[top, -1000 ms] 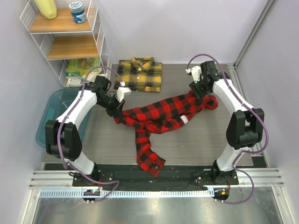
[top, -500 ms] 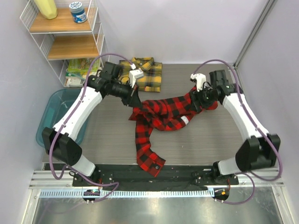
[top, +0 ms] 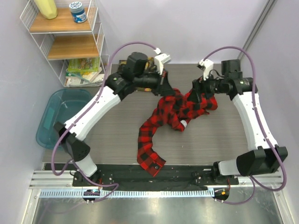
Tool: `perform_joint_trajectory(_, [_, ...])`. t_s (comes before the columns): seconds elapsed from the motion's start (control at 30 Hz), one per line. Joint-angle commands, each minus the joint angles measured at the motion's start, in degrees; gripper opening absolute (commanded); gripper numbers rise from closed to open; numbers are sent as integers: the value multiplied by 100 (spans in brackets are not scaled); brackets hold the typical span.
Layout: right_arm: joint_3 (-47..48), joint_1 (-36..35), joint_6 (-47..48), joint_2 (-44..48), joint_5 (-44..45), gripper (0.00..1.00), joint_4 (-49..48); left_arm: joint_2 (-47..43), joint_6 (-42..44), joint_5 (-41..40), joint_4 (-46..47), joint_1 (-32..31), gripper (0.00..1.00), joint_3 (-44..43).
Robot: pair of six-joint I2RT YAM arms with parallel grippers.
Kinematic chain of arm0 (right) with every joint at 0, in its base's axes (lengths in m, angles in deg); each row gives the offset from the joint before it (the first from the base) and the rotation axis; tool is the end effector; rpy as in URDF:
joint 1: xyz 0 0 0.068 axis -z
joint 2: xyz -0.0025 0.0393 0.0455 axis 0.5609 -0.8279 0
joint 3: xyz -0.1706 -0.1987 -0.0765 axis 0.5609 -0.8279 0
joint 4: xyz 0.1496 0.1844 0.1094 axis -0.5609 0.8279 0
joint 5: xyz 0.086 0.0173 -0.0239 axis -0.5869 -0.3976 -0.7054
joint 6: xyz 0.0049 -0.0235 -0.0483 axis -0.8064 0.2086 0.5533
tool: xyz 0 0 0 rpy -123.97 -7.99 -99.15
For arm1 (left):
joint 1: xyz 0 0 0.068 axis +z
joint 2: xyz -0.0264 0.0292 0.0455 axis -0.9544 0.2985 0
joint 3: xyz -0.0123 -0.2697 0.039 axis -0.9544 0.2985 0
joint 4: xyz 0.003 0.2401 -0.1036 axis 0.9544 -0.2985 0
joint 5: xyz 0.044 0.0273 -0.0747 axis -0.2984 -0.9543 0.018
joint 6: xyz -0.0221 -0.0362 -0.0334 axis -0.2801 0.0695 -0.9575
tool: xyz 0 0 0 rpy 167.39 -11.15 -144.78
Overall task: Fold and stack the long sleeve shirts
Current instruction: Flatten the shirt out
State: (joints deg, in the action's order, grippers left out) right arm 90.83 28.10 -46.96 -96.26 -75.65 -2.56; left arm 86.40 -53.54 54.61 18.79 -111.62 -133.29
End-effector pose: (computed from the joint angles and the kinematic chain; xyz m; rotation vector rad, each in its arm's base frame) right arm 0.2728 0.0503 0.3843 -0.8032 2.1397 0.6420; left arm 0.2721 -0.2482 0.4299 0.8793 1.9547 -1.2422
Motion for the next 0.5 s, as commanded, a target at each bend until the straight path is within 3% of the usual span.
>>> perform_joint_trajectory(0.0, [109, 312, 313, 874, 195, 86, 297, 660, -703, -868, 1035, -407, 0, -868])
perform_joint_trajectory(0.07, [-102, 469, 357, 1156, 549, 88, 199, 1250, -325, -957, 683, -777, 6, -1248])
perform_joint_trajectory(0.1, [-129, 566, 392, 1174, 742, 88, 251, 1399, -36, -974, 534, -891, 23, -1301])
perform_joint_trajectory(0.17, [-155, 1207, 690, 1070, 735, 88, 558, 1523, 63, -931, 480, -787, 45, -1223])
perform_joint_trajectory(0.2, [-173, 1322, 787, 1008, 805, 89, 655, 1506, 63, -782, 393, -656, 66, -1127])
perform_joint_trajectory(0.23, [-208, 1427, 901, 946, 1206, 89, 726, 1454, 124, -798, 305, -315, 73, -848])
perform_joint_trajectory(0.37, [-384, 1499, 1514, 788, 1220, 91, 1112, 342, 1326, -579, -345, 653, 78, 883])
perform_joint_trajectory(0.43, [-445, 1385, 1640, 700, 1061, 91, 1384, -57, 1976, -962, -880, 961, 82, 1560])
perform_joint_trajectory(0.47, [-594, 1132, 1675, 700, 1017, 91, 1403, -189, 2693, -1087, -1161, 1006, 82, 2042])
